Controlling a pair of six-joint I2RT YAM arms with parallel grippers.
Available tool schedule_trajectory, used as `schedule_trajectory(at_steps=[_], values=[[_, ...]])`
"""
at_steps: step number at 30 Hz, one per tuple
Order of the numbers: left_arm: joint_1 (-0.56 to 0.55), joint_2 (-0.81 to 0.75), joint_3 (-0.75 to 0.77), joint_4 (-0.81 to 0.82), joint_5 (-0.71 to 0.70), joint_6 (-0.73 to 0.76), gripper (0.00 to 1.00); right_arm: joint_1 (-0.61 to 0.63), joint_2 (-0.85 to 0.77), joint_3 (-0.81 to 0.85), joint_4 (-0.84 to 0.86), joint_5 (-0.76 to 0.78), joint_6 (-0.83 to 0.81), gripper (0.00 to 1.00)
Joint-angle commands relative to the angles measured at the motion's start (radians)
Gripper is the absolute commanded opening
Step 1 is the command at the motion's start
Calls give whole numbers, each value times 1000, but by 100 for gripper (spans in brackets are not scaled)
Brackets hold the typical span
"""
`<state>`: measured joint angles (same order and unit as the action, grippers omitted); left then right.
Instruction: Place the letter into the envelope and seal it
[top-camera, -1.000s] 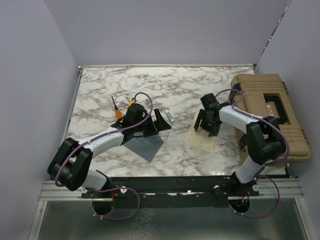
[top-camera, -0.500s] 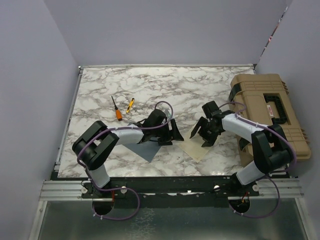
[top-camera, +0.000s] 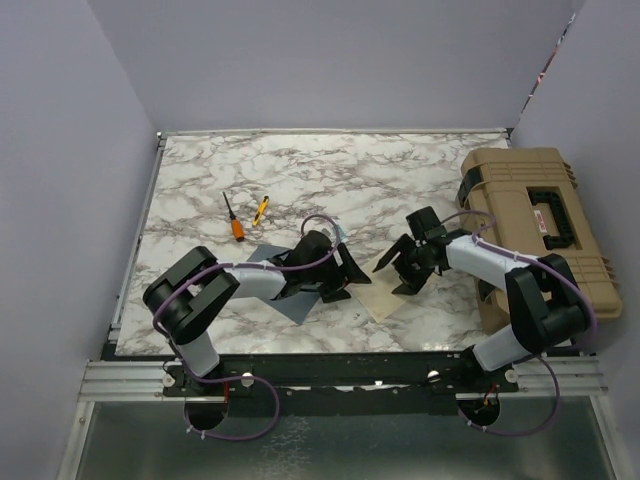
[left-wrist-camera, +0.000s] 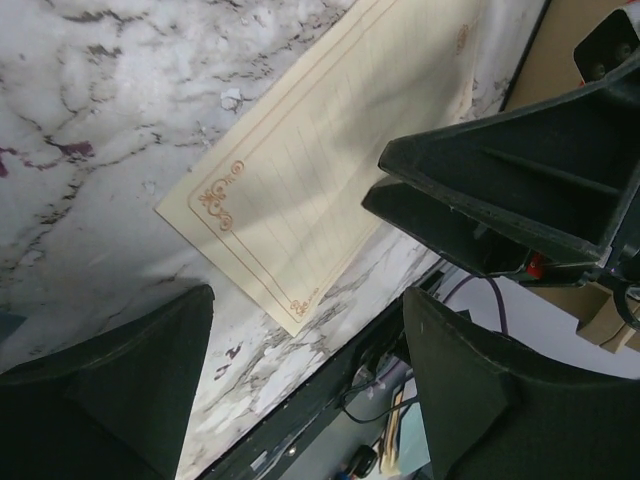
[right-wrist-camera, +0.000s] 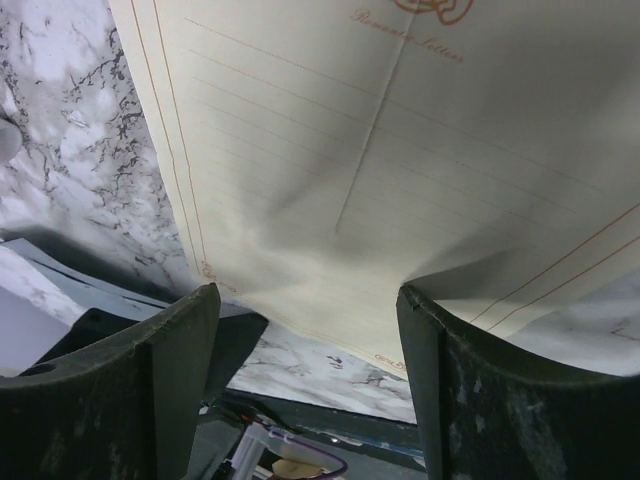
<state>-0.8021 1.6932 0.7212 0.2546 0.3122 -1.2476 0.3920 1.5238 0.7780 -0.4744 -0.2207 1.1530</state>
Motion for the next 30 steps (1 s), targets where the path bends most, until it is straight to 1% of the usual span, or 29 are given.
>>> schedule_trajectory(at_steps=[1,4,10,13,15,18,23,24,26,30], values=[[-41,31,-79,-12,-98,-55,79,7,9,-29,59,-61,75,75],[-46,-7,-133,71,-121,-97,79,7,14,-28,79,-108,98,75],[-45,-73,-183,139,-173,-119,81,6,48,-26,149,-188,153,75],[-46,-81,-210,187,-184,-146,82,6,54,-24,161,-193,169,75],[-46,-70,-227,231,-181,-167,82,6,54,-3,138,-184,151,74],[-47,-52,-238,259,-173,-183,81,7,29,101,-10,-80,60,74],[-45,-45,-248,266,-173,-180,81,7,-17,279,-233,202,-98,75],[-47,-41,-246,270,-172,-181,81,7,-14,299,-258,274,-127,75],[-46,-33,-243,271,-170,-182,81,6,2,327,-293,353,-199,75],[-48,-20,-237,274,-166,-186,81,2,88,368,-348,430,-296,76]])
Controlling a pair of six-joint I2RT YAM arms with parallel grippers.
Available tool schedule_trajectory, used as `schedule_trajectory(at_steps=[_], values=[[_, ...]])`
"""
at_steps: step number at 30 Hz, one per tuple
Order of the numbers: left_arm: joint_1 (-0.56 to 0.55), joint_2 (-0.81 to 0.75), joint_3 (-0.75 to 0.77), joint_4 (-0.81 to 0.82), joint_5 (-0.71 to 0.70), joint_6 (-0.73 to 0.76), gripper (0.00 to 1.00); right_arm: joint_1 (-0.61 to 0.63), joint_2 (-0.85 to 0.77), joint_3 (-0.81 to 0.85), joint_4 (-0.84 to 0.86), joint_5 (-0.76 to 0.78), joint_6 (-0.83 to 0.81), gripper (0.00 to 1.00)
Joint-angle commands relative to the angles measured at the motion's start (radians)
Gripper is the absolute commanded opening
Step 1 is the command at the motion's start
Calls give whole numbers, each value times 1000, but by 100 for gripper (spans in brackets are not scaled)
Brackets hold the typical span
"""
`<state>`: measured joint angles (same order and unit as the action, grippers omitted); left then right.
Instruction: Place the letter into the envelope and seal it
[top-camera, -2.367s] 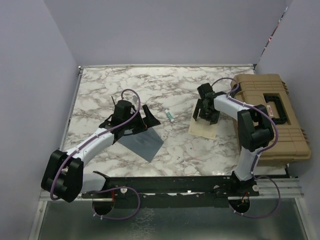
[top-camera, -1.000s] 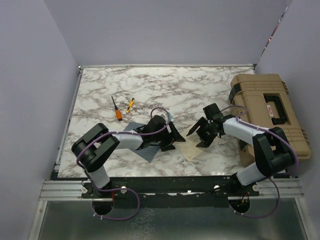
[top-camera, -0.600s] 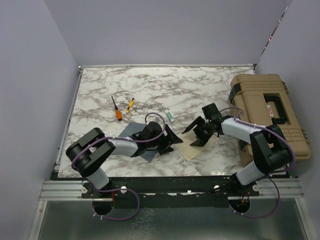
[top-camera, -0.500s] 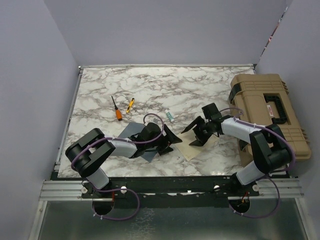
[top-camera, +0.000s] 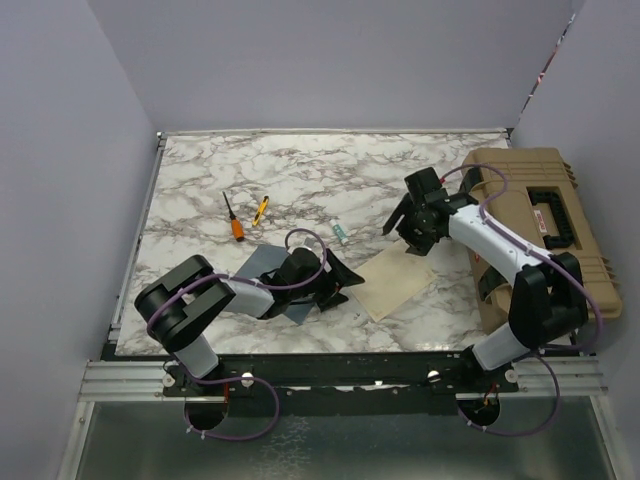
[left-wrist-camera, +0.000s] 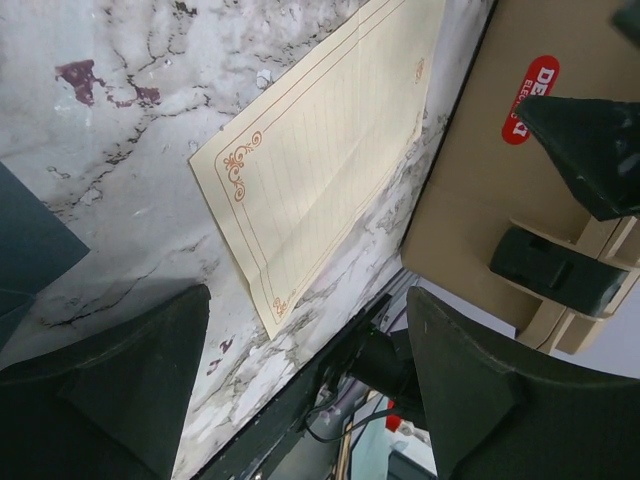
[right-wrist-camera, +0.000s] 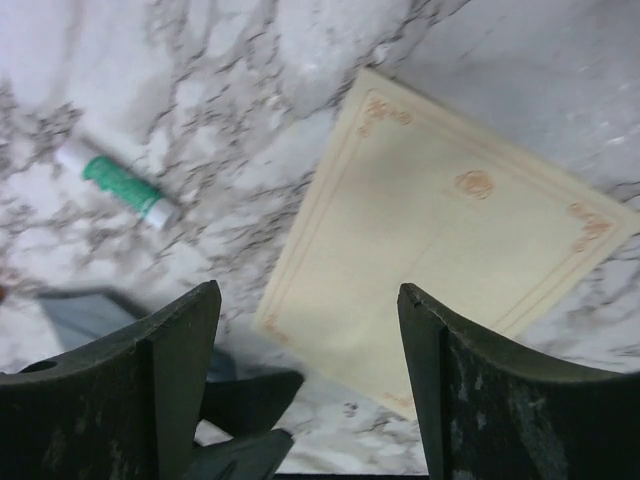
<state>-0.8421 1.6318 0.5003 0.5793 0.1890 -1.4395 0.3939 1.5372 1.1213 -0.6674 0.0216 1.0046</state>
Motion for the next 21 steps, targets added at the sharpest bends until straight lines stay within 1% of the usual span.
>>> schedule_trajectory(at_steps=[1,10,15,18,21], values=[[-10,43,-16,-50,-45,2,81,2,92,27,-157,193,-165,76],[-33,45,-25,-50,-64,-51,81,2,177,-40,-101,163,-197,75],[-60,91,-8,-50,-27,-114,81,2,201,-69,-80,110,-183,75],[-82,131,29,-46,8,-143,81,1,203,-80,-67,73,-171,75],[-106,155,56,-35,-7,-156,81,1,211,-93,-48,39,-160,75]])
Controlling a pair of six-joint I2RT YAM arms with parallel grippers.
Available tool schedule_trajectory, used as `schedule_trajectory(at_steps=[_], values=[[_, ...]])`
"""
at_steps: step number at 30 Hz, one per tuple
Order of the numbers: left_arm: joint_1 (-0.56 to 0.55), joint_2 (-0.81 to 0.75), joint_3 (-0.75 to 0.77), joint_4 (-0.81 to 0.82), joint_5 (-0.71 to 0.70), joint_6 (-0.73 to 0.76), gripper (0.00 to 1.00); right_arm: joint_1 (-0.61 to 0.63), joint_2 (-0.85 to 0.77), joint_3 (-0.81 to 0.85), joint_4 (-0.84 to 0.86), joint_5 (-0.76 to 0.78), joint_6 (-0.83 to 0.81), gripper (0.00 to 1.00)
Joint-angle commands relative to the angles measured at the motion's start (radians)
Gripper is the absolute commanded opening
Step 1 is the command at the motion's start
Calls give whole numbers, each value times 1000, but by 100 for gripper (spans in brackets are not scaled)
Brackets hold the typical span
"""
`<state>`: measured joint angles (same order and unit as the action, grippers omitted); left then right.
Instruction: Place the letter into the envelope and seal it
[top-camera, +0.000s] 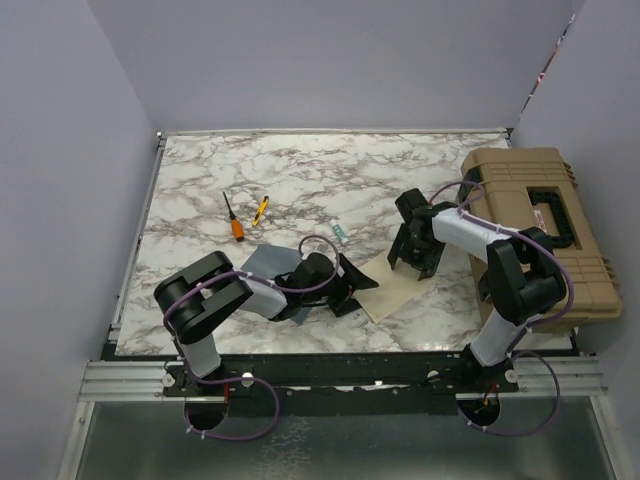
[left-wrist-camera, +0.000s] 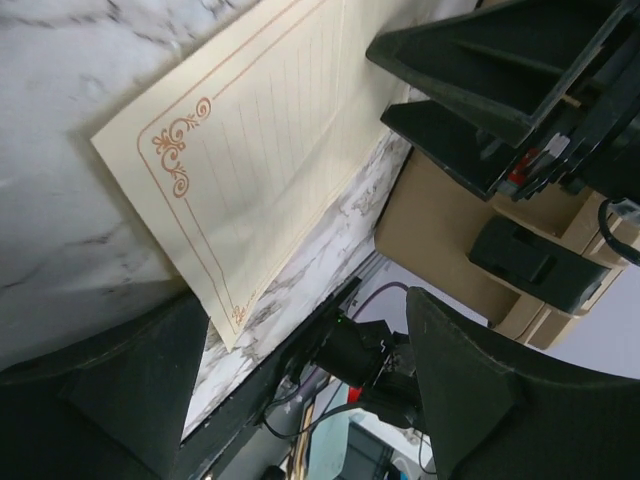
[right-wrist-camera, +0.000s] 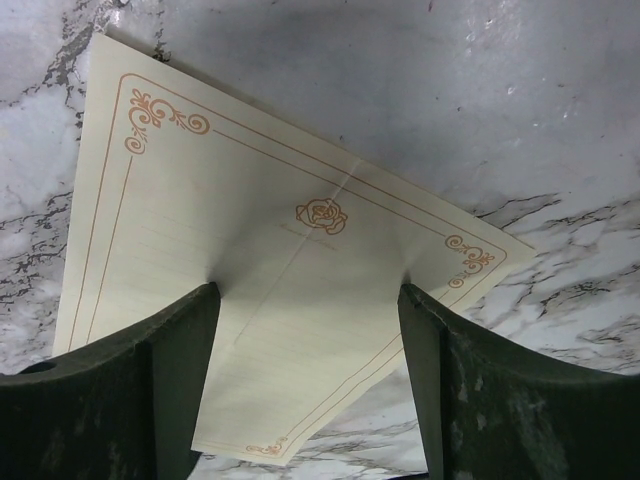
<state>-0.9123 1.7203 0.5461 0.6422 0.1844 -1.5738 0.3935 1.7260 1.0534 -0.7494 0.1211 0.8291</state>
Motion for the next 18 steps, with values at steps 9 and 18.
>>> schedule_trajectory(at_steps=[9,18], values=[[-42,15,-36,-22,-171,71,78,2,26,-71,71,-160,28,75],[-36,48,0,131,-186,142,37,1,-10,-79,70,-195,-1,74]])
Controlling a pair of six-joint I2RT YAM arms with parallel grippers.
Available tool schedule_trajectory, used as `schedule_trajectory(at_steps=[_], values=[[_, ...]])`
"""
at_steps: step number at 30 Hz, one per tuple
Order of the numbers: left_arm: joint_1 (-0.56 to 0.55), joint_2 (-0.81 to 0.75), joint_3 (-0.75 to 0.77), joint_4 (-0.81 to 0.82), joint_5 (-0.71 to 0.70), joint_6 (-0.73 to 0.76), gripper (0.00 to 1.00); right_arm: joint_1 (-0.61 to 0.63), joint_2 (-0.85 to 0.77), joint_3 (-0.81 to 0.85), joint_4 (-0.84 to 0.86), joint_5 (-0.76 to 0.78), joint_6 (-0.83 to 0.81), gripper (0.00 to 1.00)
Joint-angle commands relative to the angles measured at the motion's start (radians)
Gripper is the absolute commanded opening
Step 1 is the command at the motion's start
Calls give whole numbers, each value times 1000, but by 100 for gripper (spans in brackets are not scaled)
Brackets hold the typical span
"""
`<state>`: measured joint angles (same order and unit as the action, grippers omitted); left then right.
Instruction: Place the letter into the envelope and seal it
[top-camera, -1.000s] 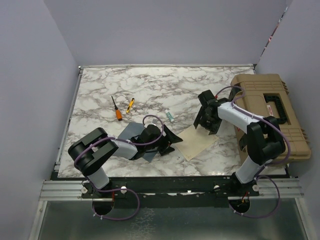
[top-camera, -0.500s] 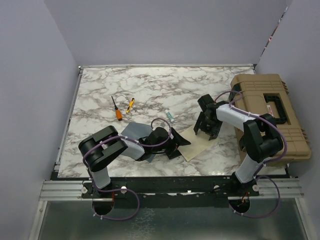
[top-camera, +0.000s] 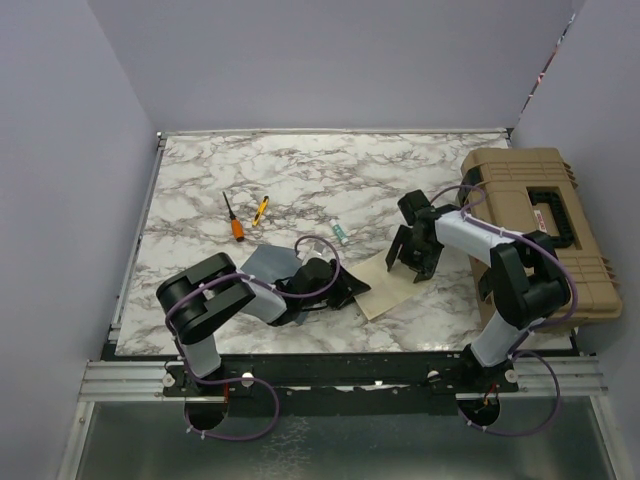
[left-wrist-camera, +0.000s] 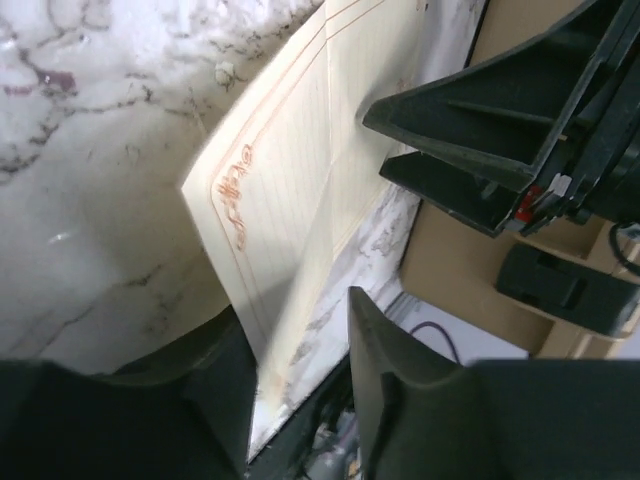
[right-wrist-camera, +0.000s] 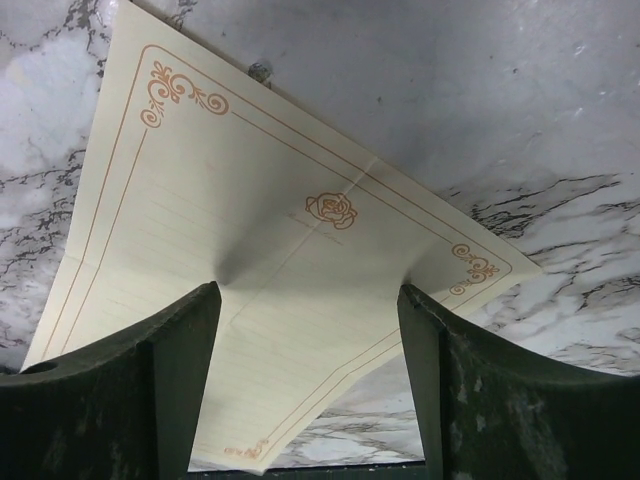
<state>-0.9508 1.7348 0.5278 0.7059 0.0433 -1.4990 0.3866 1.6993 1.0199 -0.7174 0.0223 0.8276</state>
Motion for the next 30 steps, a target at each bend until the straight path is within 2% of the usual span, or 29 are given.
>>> schedule_trajectory(at_steps=[1,6,8,10,15,17,19,21,25,30], values=[[7,36,25,84,-45,81,29,9,11,-46,38,-106,-7,74],[26,2,42,98,-2,151,0,8,-35,-26,25,-130,-52,73],[42,-36,51,57,28,190,0,8,-77,1,10,-116,-84,73],[59,-83,82,-49,62,266,0,9,-132,35,3,-104,-132,74],[71,-233,283,-549,73,642,0,9,-256,128,21,-143,-298,75],[76,-284,350,-680,98,779,0,8,-300,142,58,-170,-371,82],[91,-328,402,-783,153,902,0,9,-350,143,112,-254,-471,88],[110,-363,462,-885,209,1027,0,8,-397,129,176,-350,-562,99],[128,-425,577,-1060,240,1253,0,9,-520,37,354,-521,-655,100],[149,-438,741,-1270,260,1447,0,9,-597,1,408,-715,-751,100]])
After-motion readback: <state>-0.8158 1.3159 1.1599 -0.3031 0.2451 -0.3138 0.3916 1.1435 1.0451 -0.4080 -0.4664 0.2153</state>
